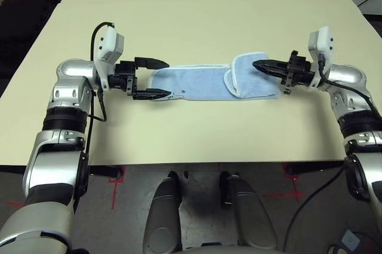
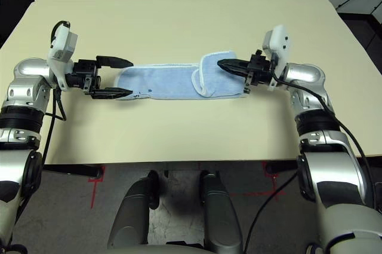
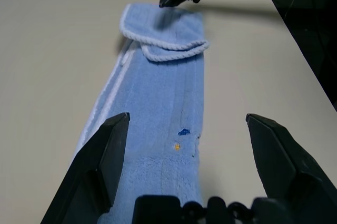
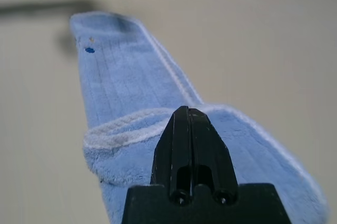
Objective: Fold the towel and set it aside.
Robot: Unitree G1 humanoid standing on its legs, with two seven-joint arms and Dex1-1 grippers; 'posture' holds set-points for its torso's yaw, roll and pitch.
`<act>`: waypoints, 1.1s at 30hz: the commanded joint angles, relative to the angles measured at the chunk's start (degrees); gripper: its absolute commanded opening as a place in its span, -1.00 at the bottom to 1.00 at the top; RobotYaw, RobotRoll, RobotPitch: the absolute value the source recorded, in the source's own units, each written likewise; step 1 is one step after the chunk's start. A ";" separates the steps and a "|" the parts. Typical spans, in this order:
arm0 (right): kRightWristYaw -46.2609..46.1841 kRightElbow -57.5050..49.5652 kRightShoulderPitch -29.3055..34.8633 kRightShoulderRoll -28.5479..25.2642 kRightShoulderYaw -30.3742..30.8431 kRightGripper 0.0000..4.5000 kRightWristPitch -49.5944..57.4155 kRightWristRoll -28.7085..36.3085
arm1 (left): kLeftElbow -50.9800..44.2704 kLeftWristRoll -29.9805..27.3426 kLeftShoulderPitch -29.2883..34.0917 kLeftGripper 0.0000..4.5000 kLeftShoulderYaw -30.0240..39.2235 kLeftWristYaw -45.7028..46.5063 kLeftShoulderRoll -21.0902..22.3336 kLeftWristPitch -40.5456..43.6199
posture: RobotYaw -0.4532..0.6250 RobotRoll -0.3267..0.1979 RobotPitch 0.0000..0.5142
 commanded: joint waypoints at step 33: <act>-27.62 7.09 -2.00 4.93 -2.74 -0.99 15.53 -8.76 | -1.45 0.24 1.04 1.00 -0.27 0.08 0.35 1.48 | -0.13 0.25 -0.07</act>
